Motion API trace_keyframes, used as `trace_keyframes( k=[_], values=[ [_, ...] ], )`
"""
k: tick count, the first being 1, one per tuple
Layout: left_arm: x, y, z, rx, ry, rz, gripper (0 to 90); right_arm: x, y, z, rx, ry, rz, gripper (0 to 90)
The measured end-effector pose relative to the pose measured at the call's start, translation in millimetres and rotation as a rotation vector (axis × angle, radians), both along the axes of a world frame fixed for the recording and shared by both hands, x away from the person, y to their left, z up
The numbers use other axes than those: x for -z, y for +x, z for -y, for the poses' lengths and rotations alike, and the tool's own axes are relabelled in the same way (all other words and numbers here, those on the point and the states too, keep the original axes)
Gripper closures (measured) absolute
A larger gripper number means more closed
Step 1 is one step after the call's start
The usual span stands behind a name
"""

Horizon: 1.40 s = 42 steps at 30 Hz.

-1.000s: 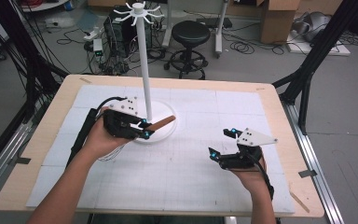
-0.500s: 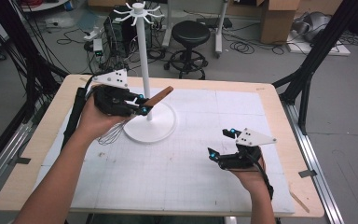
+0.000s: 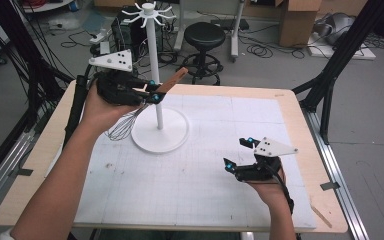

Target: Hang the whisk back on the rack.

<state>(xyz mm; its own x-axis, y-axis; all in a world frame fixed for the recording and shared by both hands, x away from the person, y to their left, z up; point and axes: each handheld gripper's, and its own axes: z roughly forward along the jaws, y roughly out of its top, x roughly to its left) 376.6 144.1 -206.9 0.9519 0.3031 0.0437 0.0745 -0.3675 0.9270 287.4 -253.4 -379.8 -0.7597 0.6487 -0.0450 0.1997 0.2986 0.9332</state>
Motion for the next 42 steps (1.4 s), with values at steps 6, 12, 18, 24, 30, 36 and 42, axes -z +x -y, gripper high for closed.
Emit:
trace_keyframes(
  k=[6, 12, 18, 24, 30, 36, 42],
  values=[
    [-8.6, 4.9, -5.9, -0.014, -0.056, -0.001, 72.7, 0.5, 0.5, -0.8, 0.001, -0.006, -0.002, 13.5],
    [-21.0, 8.8, -9.9, -0.029, -0.122, 0.010, 72.8, 0.8, 0.6, -0.3, 0.002, -0.007, -0.004, 13.5],
    [-29.9, 13.9, -15.8, -0.047, -0.168, 0.013, 72.8, 1.1, 0.7, 0.1, 0.004, -0.005, -0.006, 13.5],
    [-36.0, 19.8, -18.6, -0.076, -0.169, 0.018, 72.8, 1.9, 1.1, -0.6, 0.005, -0.009, -0.011, 13.5],
    [-43.2, 23.9, -20.7, -0.094, -0.183, 0.022, 72.8, 2.2, 1.5, -0.4, 0.005, -0.010, -0.011, 13.5],
    [-44.6, 26.0, -25.0, -0.106, -0.192, 0.020, 72.8, 2.3, 1.4, -0.1, 0.005, -0.008, -0.013, 13.5],
    [-43.5, 29.6, -28.1, -0.118, -0.193, 0.006, 72.7, 2.6, 1.5, -0.4, 0.005, -0.011, -0.013, 13.5]
  ],
)
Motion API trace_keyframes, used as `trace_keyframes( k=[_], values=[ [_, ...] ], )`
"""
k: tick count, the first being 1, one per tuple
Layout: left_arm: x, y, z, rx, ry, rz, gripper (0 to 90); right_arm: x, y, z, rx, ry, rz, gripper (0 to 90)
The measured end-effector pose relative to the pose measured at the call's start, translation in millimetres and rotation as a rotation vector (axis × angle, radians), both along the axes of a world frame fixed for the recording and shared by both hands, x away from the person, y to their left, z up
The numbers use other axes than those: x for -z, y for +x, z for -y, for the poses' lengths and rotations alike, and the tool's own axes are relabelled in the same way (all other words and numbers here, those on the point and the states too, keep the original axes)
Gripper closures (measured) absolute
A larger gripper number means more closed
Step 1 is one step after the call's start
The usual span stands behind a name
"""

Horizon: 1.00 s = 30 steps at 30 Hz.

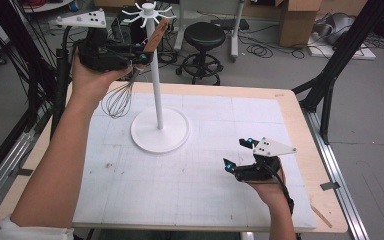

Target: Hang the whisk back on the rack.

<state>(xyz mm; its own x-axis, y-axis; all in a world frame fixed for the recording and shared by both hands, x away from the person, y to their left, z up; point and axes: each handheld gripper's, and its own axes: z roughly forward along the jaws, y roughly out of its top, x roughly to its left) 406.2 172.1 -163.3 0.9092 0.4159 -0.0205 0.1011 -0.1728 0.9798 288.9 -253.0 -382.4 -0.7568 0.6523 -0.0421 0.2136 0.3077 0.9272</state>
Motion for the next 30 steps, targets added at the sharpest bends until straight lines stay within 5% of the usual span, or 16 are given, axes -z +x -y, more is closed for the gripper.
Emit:
trace_keyframes(
  k=[14, 21, 24, 30],
  values=[
    [15.5, 4.2, -10.2, -0.011, -0.031, -0.021, 72.7, 0.2, -0.4, -1.0, -0.004, -0.006, -0.001, 13.5],
    [16.8, 1.9, -2.8, -0.024, 0.027, -0.025, 71.6, 0.8, -0.1, -1.7, -0.005, -0.010, -0.004, 13.5],
    [18.7, 0.2, -0.5, -0.042, 0.078, -0.025, 65.2, 0.9, -0.1, -2.0, -0.004, -0.012, -0.005, 13.5],
    [25.1, -4.9, -2.2, -0.042, 0.116, -0.027, 56.1, 0.8, -0.4, -3.1, -0.007, -0.010, -0.006, 13.5]
  ],
)
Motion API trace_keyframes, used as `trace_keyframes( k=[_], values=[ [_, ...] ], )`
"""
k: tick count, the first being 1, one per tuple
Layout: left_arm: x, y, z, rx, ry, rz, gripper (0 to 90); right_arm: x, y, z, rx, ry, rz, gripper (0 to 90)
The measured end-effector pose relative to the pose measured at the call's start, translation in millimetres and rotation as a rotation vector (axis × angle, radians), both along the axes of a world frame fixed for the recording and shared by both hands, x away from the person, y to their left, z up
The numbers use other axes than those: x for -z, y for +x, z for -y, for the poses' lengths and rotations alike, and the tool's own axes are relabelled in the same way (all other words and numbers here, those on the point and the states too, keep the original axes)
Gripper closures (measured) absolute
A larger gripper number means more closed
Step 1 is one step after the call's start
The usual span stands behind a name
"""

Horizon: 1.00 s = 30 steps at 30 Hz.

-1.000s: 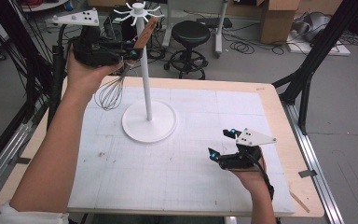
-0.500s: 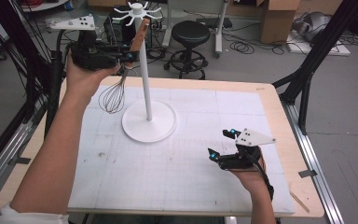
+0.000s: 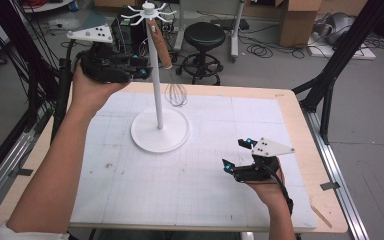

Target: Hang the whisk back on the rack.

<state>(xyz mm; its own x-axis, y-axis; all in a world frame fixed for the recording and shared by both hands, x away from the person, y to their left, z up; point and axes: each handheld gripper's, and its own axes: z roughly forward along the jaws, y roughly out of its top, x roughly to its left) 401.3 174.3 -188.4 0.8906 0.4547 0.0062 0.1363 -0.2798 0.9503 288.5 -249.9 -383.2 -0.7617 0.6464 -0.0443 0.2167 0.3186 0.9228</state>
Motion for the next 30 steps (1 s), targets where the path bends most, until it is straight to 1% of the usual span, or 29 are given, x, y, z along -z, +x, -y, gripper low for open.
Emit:
trace_keyframes(
  k=[4, 6, 10, 17, 18, 22, 23, 24, 27, 30],
  values=[
    [7.0, -3.6, -3.4, -0.007, 0.012, -0.003, 49.8, -0.3, -0.3, -0.6, -0.003, -0.003, 0.001, 13.5],
    [11.2, -6.4, -5.1, -0.015, 0.010, -0.009, 47.3, -0.2, -0.1, -0.8, -0.004, -0.004, 0.004, 13.5],
    [19.9, -11.3, -9.2, 0.001, 0.010, -0.015, 43.6, -0.2, -0.2, -1.2, -0.003, -0.004, 0.000, 13.5],
    [30.8, -22.5, -15.6, 0.019, 0.007, -0.011, 39.9, 0.2, 0.1, -2.2, -0.005, -0.010, 0.001, 13.5],
    [31.7, -23.5, -15.6, 0.023, 0.006, -0.011, 39.4, 0.3, -0.1, -2.7, -0.005, -0.009, -0.005, 13.5],
    [36.6, -28.8, -13.6, 0.046, 0.022, -0.015, 36.7, 0.6, 0.2, -3.2, -0.008, -0.012, 0.001, 13.5],
    [38.2, -30.2, -12.5, 0.051, 0.034, -0.018, 36.0, 0.5, 0.1, -3.1, -0.008, -0.013, 0.001, 13.5],
    [39.8, -31.5, -11.9, 0.055, 0.042, -0.013, 34.8, 0.4, -0.1, -2.9, -0.008, -0.011, -0.001, 13.5],
    [45.0, -34.7, -10.1, 0.068, 0.043, -0.005, 32.6, 0.0, -0.3, -2.1, -0.005, -0.008, 0.000, 13.5],
    [51.4, -37.3, -8.3, 0.078, 0.048, -0.009, 30.5, 0.1, -0.1, -1.3, -0.001, -0.010, 0.004, 13.5]
  ],
)
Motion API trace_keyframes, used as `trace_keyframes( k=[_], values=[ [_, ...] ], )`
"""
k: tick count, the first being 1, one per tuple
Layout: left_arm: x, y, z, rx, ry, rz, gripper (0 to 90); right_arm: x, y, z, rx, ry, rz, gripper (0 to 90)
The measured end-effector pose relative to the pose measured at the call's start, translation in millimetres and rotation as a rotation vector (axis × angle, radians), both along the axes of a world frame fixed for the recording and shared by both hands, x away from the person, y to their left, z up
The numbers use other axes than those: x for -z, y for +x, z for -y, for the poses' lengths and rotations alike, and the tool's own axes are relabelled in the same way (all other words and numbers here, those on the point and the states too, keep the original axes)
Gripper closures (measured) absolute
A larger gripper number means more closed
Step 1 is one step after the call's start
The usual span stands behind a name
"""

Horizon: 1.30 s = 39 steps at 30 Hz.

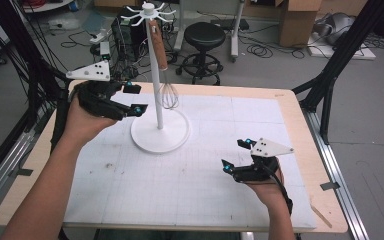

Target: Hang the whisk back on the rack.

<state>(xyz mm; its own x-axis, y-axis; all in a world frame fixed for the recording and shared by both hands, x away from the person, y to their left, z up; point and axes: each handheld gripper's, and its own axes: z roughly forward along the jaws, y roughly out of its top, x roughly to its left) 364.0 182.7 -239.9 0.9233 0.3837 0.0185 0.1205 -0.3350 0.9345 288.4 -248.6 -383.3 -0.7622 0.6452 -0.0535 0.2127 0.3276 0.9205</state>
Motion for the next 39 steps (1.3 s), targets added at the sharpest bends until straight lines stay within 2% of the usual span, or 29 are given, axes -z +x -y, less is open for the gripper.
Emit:
trace_keyframes(
  k=[17, 22, 28, 30, 39],
  values=[
    [49.7, -10.0, -4.9, 0.013, -0.021, -0.035, 19.5, 0.9, 0.0, -1.3, -0.002, -0.001, -0.010, 13.5],
    [64.8, -14.9, -1.5, 0.029, -0.004, -0.048, 17.4, 2.1, 0.6, -1.2, -0.004, -0.002, -0.010, 13.5],
    [78.2, -23.1, 2.7, 0.059, 0.008, -0.044, 13.5, 2.1, 0.2, -0.8, -0.003, -0.001, -0.013, 13.5],
    [84.5, -26.5, 2.3, 0.072, 0.003, -0.047, 12.7, 2.1, 0.2, -0.6, -0.003, 0.002, -0.012, 13.5],
    [111.1, -32.4, -9.6, 0.065, -0.024, -0.067, 9.3, 3.3, 0.8, -1.1, -0.004, -0.002, -0.012, 13.5]
  ],
)
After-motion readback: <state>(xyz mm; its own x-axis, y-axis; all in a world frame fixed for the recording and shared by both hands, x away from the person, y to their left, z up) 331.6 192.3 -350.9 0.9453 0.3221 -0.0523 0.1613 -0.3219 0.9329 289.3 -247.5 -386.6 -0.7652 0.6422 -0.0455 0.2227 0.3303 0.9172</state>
